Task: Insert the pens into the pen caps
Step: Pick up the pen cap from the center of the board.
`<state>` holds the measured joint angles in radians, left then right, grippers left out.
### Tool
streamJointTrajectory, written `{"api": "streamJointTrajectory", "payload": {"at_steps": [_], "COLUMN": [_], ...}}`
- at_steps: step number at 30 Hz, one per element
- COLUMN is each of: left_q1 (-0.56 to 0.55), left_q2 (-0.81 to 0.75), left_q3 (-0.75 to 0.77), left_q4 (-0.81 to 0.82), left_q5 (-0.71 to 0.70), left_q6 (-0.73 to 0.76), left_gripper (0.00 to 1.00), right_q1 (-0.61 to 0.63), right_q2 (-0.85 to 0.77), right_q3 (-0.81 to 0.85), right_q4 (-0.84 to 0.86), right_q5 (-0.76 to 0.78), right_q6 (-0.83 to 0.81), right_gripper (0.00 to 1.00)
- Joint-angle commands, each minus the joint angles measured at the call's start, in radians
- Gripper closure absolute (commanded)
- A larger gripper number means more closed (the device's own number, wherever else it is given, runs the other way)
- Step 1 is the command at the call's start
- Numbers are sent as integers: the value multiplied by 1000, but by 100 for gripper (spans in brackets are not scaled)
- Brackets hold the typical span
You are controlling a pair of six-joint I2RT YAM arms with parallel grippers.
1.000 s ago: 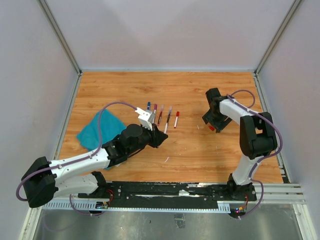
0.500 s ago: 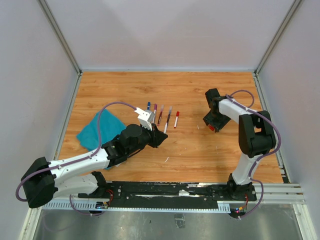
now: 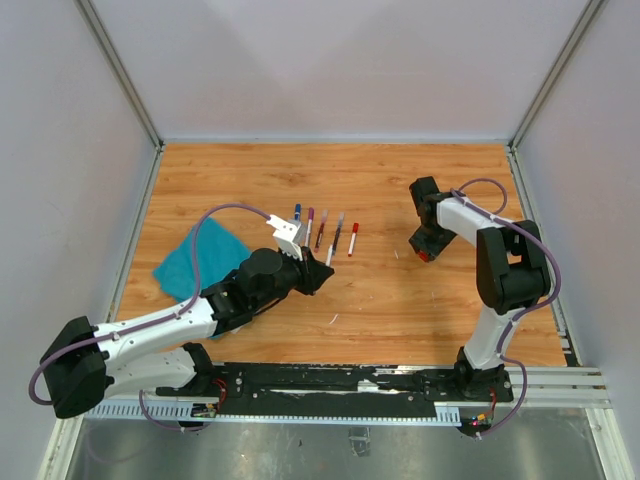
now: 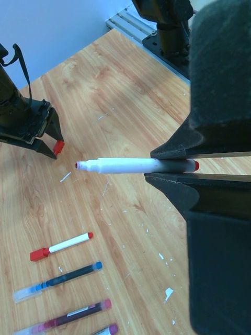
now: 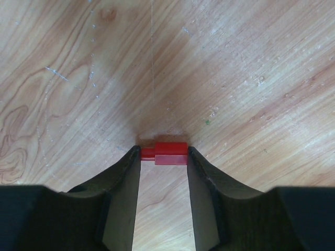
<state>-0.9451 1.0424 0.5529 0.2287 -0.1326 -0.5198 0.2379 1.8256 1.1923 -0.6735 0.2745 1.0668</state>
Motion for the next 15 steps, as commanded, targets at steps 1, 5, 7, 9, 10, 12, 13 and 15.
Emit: {"api": "streamJointTrajectory", "payload": {"at_steps": [1,5,7,9,10,12,13,15], "left_q1": [-1,-1,-1,-1,-1,-1,-1,0], "left_q2": [-19,-35,-55,-88,-108,-145,-159,-182], "left_q3": [-1,19,51,69,76,90,94,104], "left_q4": [1,-48,-108,-151,-170,-206,-221,-249], "left_q5": [-14,-38,-78,-120,-145,-193,-215,-246], "left_q6": [12,18,36,54,64,79,83,94], "left_gripper": [100,99,100,99,99,99,99,99], "right_q1": [11,9,10,11,11,14,15,14], "right_q2": [6,-44,-85,-137,-165,-251,-290,-367], "right_q3": [9,8,0,-25,-44,-99,-133,-203], "right_q4": [-10,23,55,110,136,221,265,361], "right_q5": [24,-48,-99,-155,-181,-225,-252,-327], "right_q6": [-34,-160,-220,-296,-330,-391,-419,-476], "right_gripper": [66,78,81,84,85,88,89,90]}}
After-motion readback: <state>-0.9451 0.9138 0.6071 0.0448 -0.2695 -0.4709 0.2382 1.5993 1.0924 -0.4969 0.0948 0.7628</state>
